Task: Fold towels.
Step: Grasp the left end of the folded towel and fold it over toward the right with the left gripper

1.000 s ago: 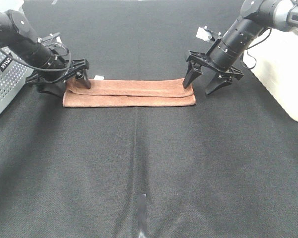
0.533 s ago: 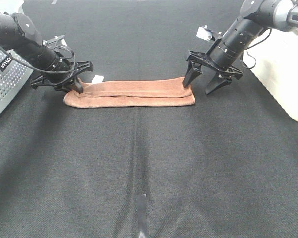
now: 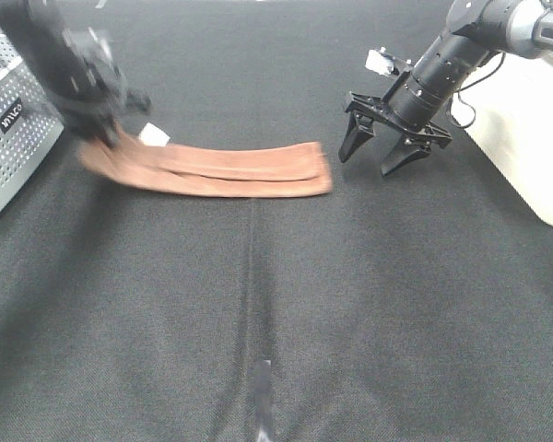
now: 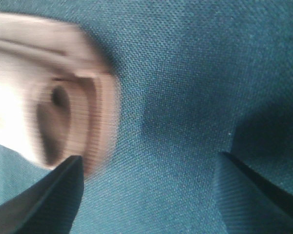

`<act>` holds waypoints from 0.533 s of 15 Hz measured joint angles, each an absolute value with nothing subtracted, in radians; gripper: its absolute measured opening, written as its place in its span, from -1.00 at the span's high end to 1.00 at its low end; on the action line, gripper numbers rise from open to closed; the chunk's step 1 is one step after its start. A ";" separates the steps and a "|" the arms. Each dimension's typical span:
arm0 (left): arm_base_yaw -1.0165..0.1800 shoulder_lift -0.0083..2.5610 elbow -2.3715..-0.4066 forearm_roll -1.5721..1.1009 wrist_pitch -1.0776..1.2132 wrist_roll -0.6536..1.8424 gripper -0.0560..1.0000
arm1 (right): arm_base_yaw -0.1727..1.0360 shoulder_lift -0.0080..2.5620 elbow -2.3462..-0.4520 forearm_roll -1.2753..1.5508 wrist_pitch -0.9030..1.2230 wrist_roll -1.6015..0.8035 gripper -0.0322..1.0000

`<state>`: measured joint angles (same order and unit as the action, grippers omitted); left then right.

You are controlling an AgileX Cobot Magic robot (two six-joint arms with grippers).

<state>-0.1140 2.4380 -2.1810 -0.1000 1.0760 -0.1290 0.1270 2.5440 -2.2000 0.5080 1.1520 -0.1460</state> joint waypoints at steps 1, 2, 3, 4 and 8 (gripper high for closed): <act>-0.115 2.438 -2.225 -0.103 1.117 -0.151 0.78 | 0.127 2.544 -2.200 0.508 1.152 -0.143 -0.42; -0.122 2.438 -2.262 -0.128 1.145 -0.160 0.78 | 0.127 2.544 -2.200 0.508 1.152 -0.143 -0.42; -0.122 2.438 -2.262 -0.128 1.145 -0.160 0.78 | 0.127 2.544 -2.200 0.508 1.152 -0.143 -0.42; -0.140 2.438 -2.293 -0.170 1.157 -0.161 0.78 | 0.127 2.544 -2.200 0.508 1.152 -0.143 -0.42; -0.292 2.445 -2.320 -0.362 1.079 -0.180 0.78 | 0.127 2.544 -2.200 0.508 1.152 -0.143 -0.42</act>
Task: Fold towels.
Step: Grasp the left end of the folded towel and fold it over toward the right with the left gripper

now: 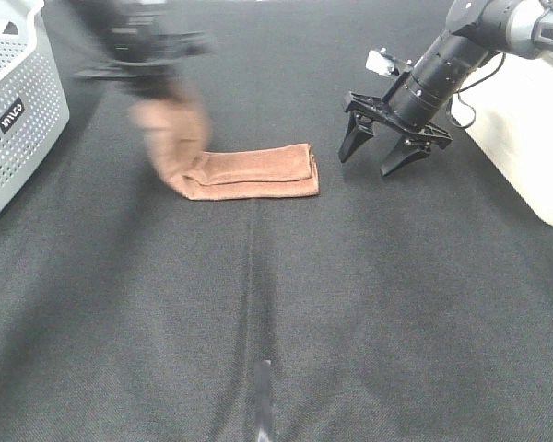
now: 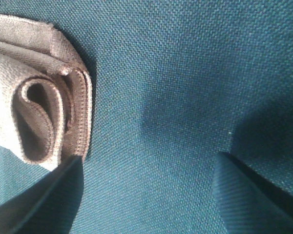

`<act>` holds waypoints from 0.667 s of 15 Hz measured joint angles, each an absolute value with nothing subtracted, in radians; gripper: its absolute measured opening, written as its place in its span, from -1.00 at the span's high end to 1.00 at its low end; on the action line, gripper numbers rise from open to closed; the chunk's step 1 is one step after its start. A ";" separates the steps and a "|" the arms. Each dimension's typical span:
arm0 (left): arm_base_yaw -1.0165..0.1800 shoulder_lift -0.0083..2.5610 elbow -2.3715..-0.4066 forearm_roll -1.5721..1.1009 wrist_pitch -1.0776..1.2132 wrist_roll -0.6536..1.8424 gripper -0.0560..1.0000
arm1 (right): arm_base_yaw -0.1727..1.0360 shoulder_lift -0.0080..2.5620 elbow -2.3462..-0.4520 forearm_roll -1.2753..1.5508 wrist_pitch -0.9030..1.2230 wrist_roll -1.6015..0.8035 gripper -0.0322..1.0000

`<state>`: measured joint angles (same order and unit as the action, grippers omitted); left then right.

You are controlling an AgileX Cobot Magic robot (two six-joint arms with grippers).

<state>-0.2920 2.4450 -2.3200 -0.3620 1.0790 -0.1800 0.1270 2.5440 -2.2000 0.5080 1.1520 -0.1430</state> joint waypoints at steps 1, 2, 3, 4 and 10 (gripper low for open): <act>-0.320 2.453 -2.320 -0.377 1.038 -0.198 0.78 | 0.127 2.544 -2.200 0.508 1.153 -0.143 -0.42; -0.354 2.470 -2.320 -0.388 0.992 -0.221 0.78 | 0.127 2.544 -2.200 0.508 1.155 -0.143 -0.42; -0.381 2.488 -2.320 -0.390 0.953 -0.247 0.77 | 0.127 2.544 -2.200 0.508 1.157 -0.143 -0.42; -0.399 2.509 -2.320 -0.395 0.917 -0.273 0.72 | 0.127 2.544 -2.200 0.508 1.166 -0.142 -0.42; -0.445 2.557 -2.320 -0.601 0.784 -0.275 -0.21 | 0.127 2.544 -2.200 0.512 1.206 -0.142 -0.42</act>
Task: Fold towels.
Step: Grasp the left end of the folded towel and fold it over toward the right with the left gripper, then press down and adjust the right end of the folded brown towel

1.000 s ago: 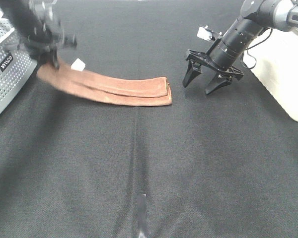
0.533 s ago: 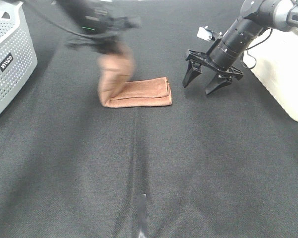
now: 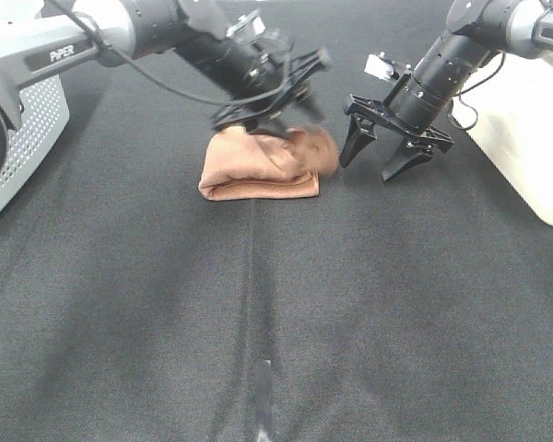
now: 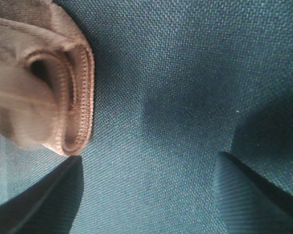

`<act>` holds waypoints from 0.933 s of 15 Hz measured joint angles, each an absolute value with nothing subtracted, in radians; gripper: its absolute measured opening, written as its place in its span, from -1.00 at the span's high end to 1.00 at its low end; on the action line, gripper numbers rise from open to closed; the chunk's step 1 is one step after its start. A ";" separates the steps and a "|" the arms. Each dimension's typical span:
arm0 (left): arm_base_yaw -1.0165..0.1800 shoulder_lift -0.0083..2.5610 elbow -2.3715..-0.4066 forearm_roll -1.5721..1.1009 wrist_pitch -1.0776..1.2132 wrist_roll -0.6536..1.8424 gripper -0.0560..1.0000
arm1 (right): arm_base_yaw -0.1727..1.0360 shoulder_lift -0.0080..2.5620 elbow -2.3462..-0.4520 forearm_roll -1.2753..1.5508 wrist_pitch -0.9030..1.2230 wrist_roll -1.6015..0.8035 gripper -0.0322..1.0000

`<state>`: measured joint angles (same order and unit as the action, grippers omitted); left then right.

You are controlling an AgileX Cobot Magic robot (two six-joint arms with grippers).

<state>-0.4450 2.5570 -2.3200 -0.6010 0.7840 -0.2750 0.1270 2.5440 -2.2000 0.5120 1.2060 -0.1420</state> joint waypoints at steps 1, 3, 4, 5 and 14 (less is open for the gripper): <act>-0.444 2.555 -2.320 -0.614 0.780 -0.256 -0.23 | 0.127 2.544 -2.200 0.520 1.207 -0.142 -0.42; -0.419 2.537 -2.320 -0.598 0.780 -0.226 -0.25 | 0.127 2.532 -2.200 0.546 1.208 -0.144 -0.42; -0.393 2.521 -2.320 -0.577 0.785 -0.223 -0.25 | 0.127 2.515 -2.200 0.563 1.208 -0.150 -0.42; -0.355 2.501 -2.320 -0.542 0.789 -0.222 -0.25 | 0.127 2.495 -2.200 0.586 1.208 -0.162 -0.42; -0.150 2.438 -2.320 -0.435 0.848 -0.219 -0.25 | 0.234 2.473 -2.207 1.030 1.145 -0.335 -0.42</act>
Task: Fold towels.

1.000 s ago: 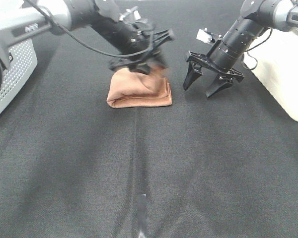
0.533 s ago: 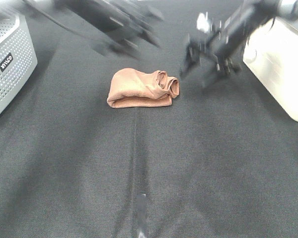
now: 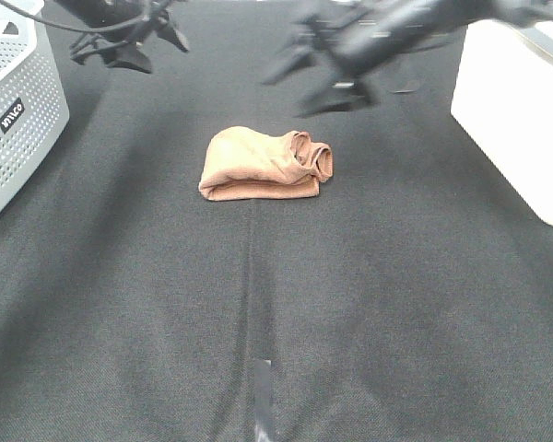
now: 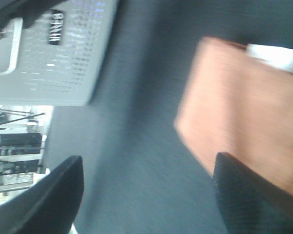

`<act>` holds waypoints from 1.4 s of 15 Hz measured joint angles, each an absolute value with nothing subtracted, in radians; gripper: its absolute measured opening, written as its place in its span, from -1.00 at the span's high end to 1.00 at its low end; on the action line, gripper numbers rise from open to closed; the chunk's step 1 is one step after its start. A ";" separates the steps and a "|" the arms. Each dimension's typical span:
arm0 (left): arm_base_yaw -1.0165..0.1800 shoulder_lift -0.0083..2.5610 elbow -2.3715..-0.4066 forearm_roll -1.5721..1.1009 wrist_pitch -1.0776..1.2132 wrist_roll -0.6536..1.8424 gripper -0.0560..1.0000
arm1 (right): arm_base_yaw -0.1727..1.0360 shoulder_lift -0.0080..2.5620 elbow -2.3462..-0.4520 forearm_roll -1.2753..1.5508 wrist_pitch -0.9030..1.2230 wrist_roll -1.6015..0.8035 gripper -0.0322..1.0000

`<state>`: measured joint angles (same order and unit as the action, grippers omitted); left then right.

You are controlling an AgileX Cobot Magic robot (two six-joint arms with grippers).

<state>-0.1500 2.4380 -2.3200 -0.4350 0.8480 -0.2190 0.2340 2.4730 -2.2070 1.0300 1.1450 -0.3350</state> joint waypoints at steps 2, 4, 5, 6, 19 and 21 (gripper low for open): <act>-0.150 2.438 -2.320 -0.434 0.849 -0.219 -0.25 | 0.263 2.514 -2.208 1.082 1.120 -0.356 -0.42; -0.150 2.438 -2.320 -0.431 0.870 -0.219 -0.25 | 0.261 2.584 -2.208 1.066 1.113 -0.378 -0.42; -0.150 2.438 -2.320 -0.429 0.876 -0.219 -0.25 | 0.248 2.606 -2.208 1.040 1.110 -0.379 -0.42; -0.150 2.438 -2.320 -0.424 0.883 -0.219 -0.25 | 0.232 2.619 -2.208 1.032 1.110 -0.379 -0.42; -0.150 2.370 -2.320 -0.386 1.104 -0.126 -0.25 | 0.139 2.440 -2.208 0.626 1.191 -0.259 -0.41; -0.151 2.325 -2.321 -0.324 1.191 -0.123 -0.25 | 0.139 2.378 -2.208 0.601 1.205 -0.222 -0.41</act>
